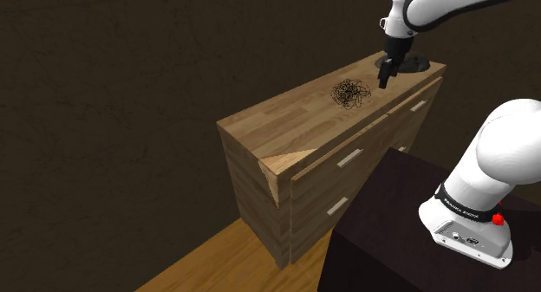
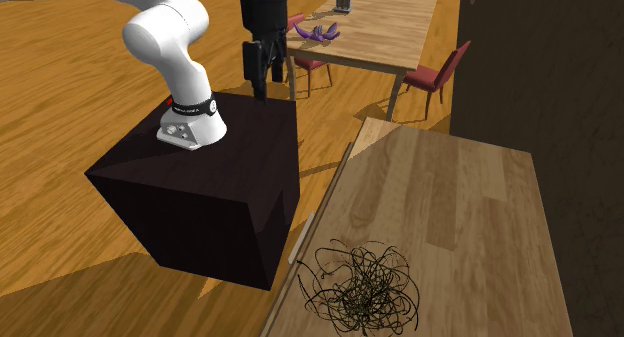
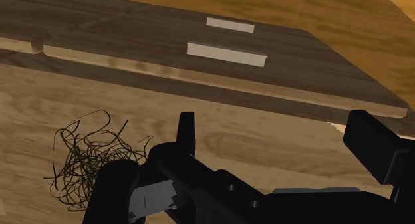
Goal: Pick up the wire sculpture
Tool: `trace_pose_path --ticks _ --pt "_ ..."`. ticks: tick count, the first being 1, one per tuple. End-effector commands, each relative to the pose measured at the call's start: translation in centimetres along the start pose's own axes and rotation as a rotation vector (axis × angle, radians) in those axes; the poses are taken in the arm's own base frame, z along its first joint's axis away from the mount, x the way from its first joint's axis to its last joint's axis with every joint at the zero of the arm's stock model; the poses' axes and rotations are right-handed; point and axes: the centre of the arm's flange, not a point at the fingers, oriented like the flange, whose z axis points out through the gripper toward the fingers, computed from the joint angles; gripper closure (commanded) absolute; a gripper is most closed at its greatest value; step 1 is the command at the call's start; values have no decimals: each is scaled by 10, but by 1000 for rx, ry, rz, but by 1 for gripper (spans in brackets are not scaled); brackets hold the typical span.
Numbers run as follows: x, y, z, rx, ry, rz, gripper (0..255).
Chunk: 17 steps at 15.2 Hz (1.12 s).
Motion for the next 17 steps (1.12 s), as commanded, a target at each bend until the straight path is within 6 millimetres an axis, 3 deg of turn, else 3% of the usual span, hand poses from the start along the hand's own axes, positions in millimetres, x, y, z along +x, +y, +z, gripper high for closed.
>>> trace_pose_path --ticks 1,17 --pt "5 19 17 -13 16 -19 0" --pt "80 161 127 -108 126 -154 0"
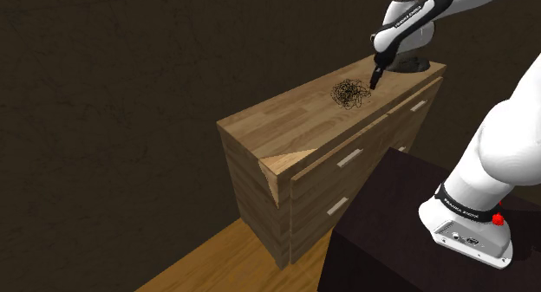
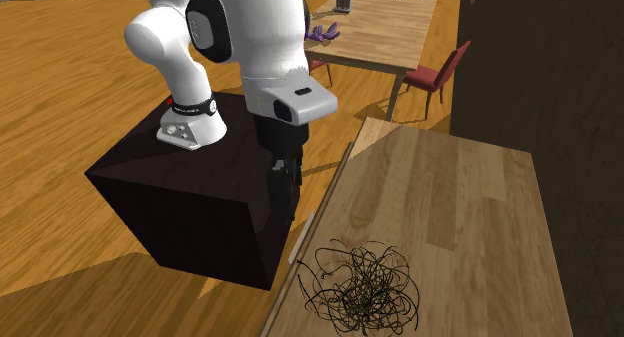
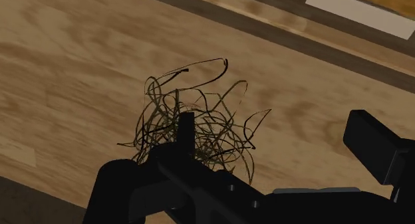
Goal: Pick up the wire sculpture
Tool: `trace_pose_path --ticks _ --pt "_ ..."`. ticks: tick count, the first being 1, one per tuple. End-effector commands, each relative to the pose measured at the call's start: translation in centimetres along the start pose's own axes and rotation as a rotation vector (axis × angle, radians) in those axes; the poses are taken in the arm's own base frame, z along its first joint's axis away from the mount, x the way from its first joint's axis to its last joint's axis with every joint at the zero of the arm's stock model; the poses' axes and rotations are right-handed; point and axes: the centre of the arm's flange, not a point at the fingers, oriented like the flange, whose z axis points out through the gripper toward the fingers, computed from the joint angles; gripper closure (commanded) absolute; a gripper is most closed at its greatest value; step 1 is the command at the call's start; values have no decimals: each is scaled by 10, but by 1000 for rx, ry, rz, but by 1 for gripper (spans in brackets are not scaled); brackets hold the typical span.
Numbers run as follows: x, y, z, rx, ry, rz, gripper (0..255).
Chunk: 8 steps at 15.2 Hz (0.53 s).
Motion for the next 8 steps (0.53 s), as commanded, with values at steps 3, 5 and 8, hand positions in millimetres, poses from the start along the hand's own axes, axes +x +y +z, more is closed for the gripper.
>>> trace_pose_path --ticks 3,5,8 --pt "15 34 32 -27 29 -36 0" --pt "23 52 47 -39 43 -53 0" --pt "36 78 68 -56 63 -77 0"
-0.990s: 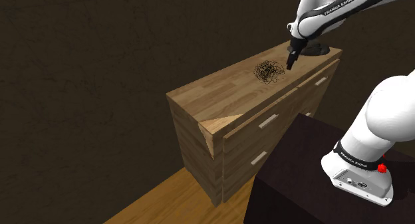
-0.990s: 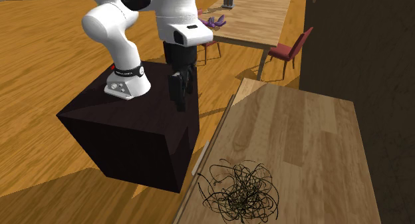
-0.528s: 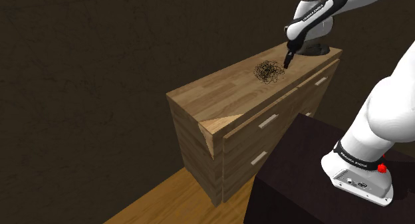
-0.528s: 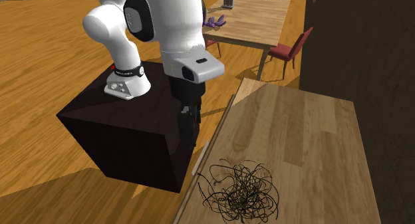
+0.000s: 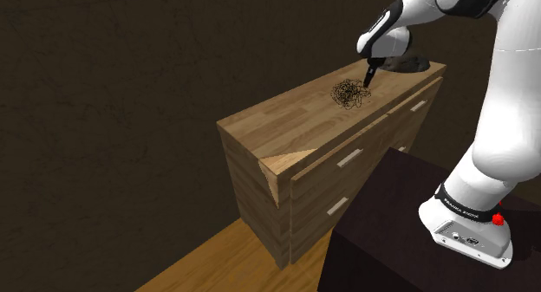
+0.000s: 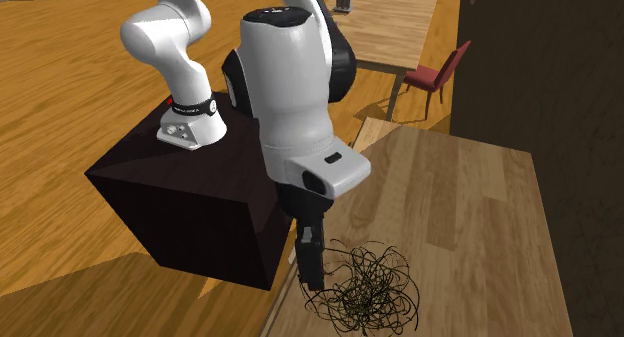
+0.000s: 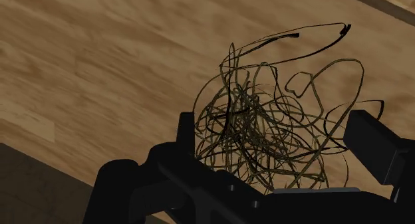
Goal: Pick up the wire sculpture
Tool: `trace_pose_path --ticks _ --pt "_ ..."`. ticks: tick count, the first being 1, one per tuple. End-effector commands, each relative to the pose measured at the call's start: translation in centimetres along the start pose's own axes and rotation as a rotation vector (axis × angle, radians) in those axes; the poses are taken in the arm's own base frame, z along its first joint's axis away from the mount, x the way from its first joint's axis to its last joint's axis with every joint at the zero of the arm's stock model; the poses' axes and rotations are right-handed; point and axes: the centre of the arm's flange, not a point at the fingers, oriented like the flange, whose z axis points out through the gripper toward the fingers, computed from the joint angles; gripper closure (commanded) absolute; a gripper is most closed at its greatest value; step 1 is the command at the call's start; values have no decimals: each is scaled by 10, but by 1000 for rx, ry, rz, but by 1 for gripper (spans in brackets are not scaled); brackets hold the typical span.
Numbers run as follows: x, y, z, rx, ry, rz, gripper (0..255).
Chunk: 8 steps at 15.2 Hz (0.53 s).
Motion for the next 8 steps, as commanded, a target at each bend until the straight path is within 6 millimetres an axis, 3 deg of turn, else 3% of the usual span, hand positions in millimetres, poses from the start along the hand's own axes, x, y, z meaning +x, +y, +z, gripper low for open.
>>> trace_pose_path --ticks 1,8 --pt "0 8 13 -4 8 -8 0" --pt "-5 -2 46 -4 8 -8 0"
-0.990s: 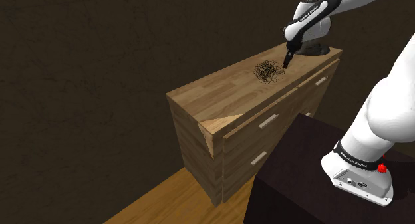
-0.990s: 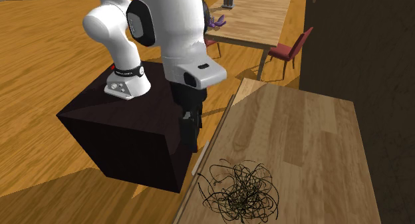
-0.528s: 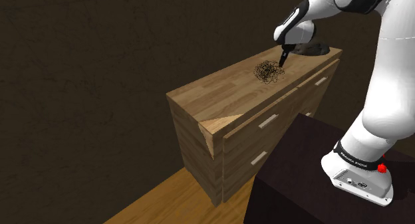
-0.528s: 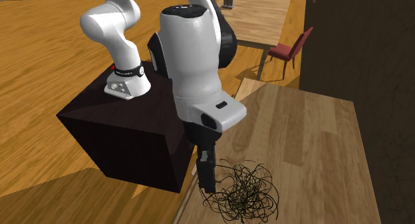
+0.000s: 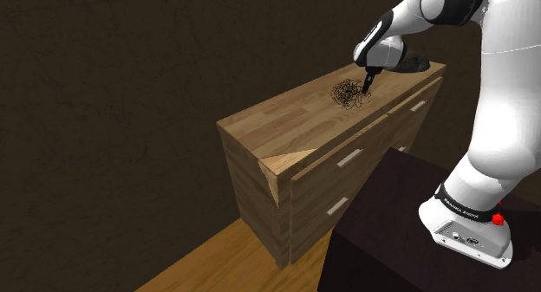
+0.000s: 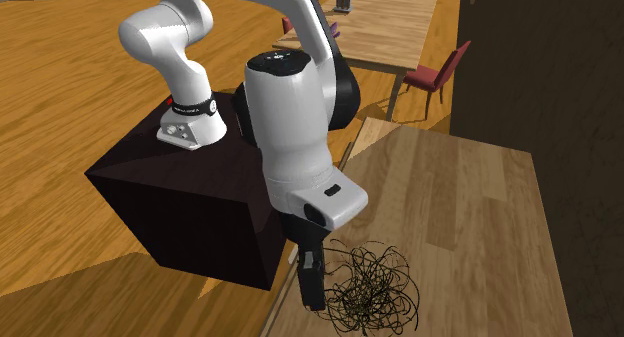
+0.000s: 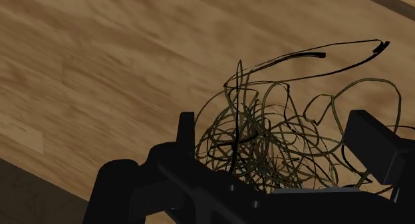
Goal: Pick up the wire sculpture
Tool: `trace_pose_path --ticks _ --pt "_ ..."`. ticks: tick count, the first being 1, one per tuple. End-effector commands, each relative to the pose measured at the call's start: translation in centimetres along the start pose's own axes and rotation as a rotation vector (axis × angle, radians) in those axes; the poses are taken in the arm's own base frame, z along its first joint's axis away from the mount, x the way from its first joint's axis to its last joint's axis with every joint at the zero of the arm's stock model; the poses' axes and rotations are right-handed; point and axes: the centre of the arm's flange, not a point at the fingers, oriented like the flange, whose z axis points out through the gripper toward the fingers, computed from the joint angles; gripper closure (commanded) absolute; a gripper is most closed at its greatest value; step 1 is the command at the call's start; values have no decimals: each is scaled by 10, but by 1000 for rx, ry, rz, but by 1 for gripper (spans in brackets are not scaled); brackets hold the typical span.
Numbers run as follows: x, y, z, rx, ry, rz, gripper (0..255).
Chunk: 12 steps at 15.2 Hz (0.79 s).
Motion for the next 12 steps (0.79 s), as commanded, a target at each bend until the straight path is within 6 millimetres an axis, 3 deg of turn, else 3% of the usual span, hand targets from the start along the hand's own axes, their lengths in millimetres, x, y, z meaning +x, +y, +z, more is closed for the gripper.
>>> trace_pose_path --ticks 1,2,12 --pt "0 -1 4 0 0 0 0" --pt "-1 -1 4 0 0 0 255" --pt "0 0 -1 0 0 0 255"
